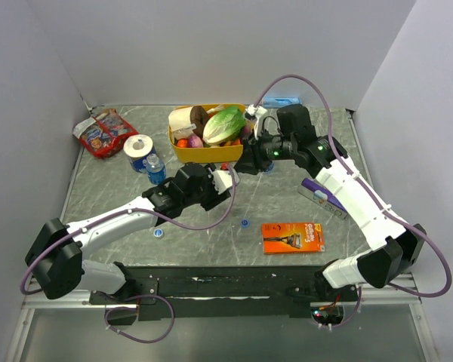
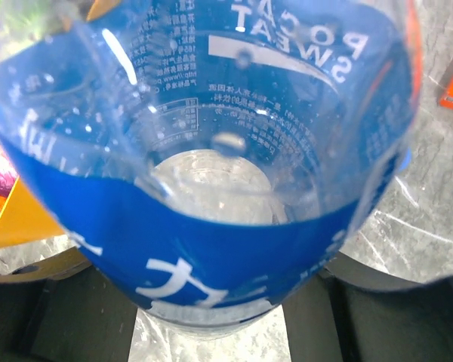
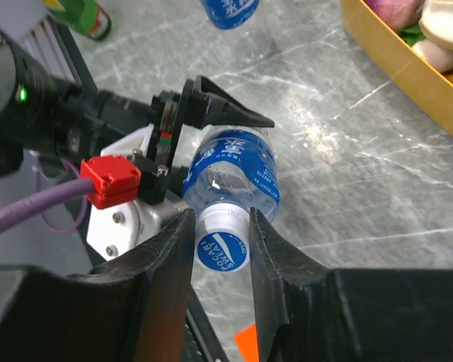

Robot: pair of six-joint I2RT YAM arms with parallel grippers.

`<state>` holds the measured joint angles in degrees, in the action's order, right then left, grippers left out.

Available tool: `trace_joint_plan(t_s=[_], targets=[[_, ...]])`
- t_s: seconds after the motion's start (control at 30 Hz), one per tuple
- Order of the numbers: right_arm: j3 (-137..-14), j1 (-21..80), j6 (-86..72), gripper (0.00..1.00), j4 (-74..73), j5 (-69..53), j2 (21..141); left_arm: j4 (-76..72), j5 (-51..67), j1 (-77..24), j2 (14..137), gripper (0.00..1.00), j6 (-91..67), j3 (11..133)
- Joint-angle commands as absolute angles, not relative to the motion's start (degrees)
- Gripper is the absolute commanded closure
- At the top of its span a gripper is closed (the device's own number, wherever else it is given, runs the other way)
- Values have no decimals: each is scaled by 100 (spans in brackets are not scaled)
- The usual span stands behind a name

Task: Screw on the bottle caps

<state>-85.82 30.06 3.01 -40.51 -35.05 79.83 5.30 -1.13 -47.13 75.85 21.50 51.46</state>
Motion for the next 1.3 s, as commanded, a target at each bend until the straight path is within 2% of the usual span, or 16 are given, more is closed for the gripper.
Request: trace_joint_plan(t_s=[0.0, 0.1, 0.2, 0.37, 0.43, 0.47, 0.53, 0.57, 0.6, 0.63, 0.67, 0.7, 0.73, 0.8, 1.1, 1.27], targets=[[-8631, 3085, -212, 96, -3922, -3858, 7972, -537, -238, -4746, 7365, 99, 1469, 5370], [-8596, 3094, -53, 62, -3815, -3946, 7884, -387, -97, -4746, 7330, 99, 1267, 5353], [-8526, 3085, -53, 54, -3797, -3964, 7849, -404, 34, -4755, 7242, 99, 1143, 5291], [-8218, 3120, -53, 49, -3657, -3990, 7752, -448, 448, -4720, 7137, 99, 793, 5326], [-8165, 3138, -53, 54, -3586, -3920, 7734, -405, 816, -4693, 7145, 99, 703, 5396], [-8148, 3138, -53, 64, -3499, -3903, 7717, -396, 896, -4685, 7146, 99, 634, 5405], [-8182, 3138, -53, 76, -3472, -3876, 7725, -396, 1071, -4658, 7146, 99, 563, 5414], [-8191, 3138, -35, 85, -3437, -3850, 7708, -361, 1151, -4658, 7154, 99, 545, 5431], [-8218, 3120, 130, 89, -3402, -3797, 7691, -326, 1238, -4658, 7172, 99, 562, 5432], [-8287, 3120, 193, 93, -3401, -3771, 7690, -290, 1309, -4650, 7189, 90, 571, 5440], [-8358, 3129, 454, 98, -3454, -3736, 7690, -212, 1318, -4658, 7198, 71, 606, 5432], [-8515, 3112, 614, 99, -3628, -3666, 7690, -194, 1266, -4658, 7198, 33, 606, 5423], [-8586, 3085, 789, 100, -3726, -3491, 7690, -193, 1039, -4658, 7155, 21, 598, 5336], [-8701, 2980, 1247, 100, -3980, -3340, 7603, -185, 844, -4632, 7084, 4, 615, 5195], [-8526, 1952, 2557, 100, -4948, -2848, 7120, 343, 642, -4324, 6496, 4, 483, 4369], [-8262, 1390, 2935, 100, -5097, -2707, 7128, 264, 703, -4201, 6407, 4, 422, 4333]])
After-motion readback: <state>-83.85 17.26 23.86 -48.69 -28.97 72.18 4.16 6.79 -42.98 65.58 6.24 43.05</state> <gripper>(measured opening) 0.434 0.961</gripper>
